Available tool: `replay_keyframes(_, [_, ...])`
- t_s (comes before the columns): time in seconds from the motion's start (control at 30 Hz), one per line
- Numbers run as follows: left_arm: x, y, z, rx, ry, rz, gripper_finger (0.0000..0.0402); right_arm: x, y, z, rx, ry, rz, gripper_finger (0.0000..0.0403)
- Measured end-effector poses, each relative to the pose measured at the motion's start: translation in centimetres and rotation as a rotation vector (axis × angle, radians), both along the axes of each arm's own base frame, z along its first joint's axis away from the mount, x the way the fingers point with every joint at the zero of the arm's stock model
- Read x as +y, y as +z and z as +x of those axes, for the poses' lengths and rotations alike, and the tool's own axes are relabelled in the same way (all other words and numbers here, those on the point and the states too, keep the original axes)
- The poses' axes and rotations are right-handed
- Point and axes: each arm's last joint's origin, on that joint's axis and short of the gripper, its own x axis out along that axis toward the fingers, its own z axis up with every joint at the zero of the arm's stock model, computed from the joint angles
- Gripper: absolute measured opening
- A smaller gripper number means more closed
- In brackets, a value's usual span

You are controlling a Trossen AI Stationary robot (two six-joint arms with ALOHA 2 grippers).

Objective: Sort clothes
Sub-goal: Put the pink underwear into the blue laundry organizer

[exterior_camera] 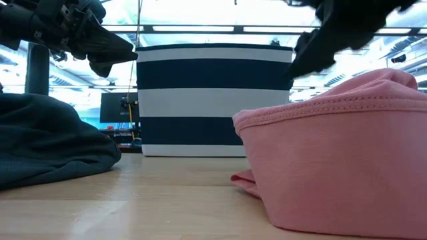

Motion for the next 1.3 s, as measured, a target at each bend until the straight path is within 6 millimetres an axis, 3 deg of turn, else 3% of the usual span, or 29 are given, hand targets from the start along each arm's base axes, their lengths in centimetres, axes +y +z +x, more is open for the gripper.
replay_keyframes(0.17, [0.0,0.0,0.0,0.001,0.000,-0.004,0.0145,0.8,-3.6,1.9,0.093,0.023,-0.016,0.0191])
replay_keyframes(0.4, [0.0,0.0,0.0,0.000,0.001,-0.006,0.0145,1.0,-6.2,3.9,0.166,0.029,-0.014,0.0174])
replay_keyframes(0.5, [0.0,0.0,0.0,0.000,0.000,-0.006,0.0145,0.8,-6.5,4.5,0.154,0.044,0.009,0.0127])
replay_keyframes(0.63, [0.0,0.0,0.0,0.001,0.000,-0.007,0.0145,0.3,-6.3,4.7,0.144,0.071,-0.004,0.0027])
replay_keyframes(0.83, [0.0,0.0,0.0,0.001,0.000,-0.007,0.0145,-1.1,-3.8,4.9,0.057,0.058,-0.013,0.0007])
replay_keyframes(1.03, [0.0,0.1,0.0,-0.007,0.000,-0.008,0.0145,-3.2,0.2,4.4,-0.075,0.045,-0.034,0.0004])
replay_keyframes(1.17, [0.0,0.1,0.0,-0.008,0.001,-0.008,0.0145,-4.9,4.0,4.1,-0.168,0.022,-0.062,0.0003])
replay_keyframes(1.3, [0.0,0.1,0.0,-0.007,0.004,-0.003,0.0145,-6.3,9.5,4.6,-0.271,0.011,-0.146,0.0002])
